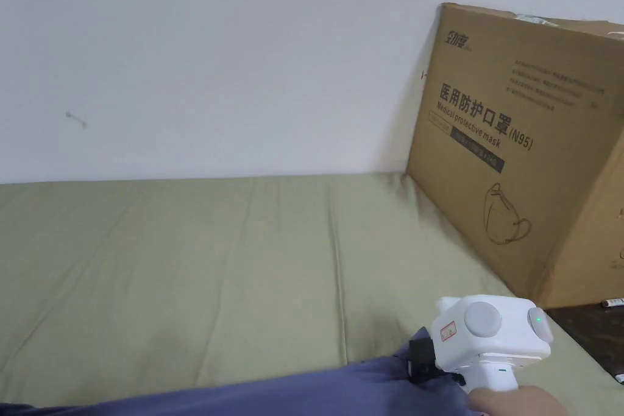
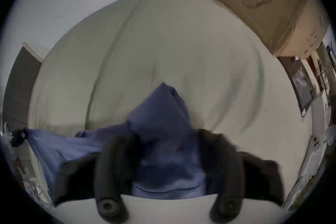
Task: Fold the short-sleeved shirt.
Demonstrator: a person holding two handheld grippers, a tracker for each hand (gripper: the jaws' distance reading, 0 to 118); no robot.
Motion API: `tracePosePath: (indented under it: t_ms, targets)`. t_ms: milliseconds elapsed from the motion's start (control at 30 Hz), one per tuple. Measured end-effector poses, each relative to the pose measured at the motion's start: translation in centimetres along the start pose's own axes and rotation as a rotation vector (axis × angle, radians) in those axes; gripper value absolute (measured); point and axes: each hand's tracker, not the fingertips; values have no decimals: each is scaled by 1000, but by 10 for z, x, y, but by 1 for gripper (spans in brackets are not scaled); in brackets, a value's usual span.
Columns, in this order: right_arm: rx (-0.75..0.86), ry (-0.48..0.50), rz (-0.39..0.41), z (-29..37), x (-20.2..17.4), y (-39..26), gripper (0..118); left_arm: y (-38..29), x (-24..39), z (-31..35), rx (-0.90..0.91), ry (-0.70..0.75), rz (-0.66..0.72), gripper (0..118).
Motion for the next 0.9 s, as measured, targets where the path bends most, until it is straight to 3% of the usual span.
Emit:
tracePosePath:
  t_ms: [33,100,500,633,900]
  targets:
    - [6,30,-17,7,1,-1,0,-1,1,3,2,-4,7,0]
    - [97,68,-55,33,-1,-7,0,-3,1,14,34,-1,22,0]
    - [516,168,12,274,11,-30,0,21,11,176,311,-22,39,0]
    - [616,185,21,362,-9,-41,0,37,19,243,429,-14,23,0]
    - [754,155,108,468,-42,7,0,89,12,343,573,7,23,0]
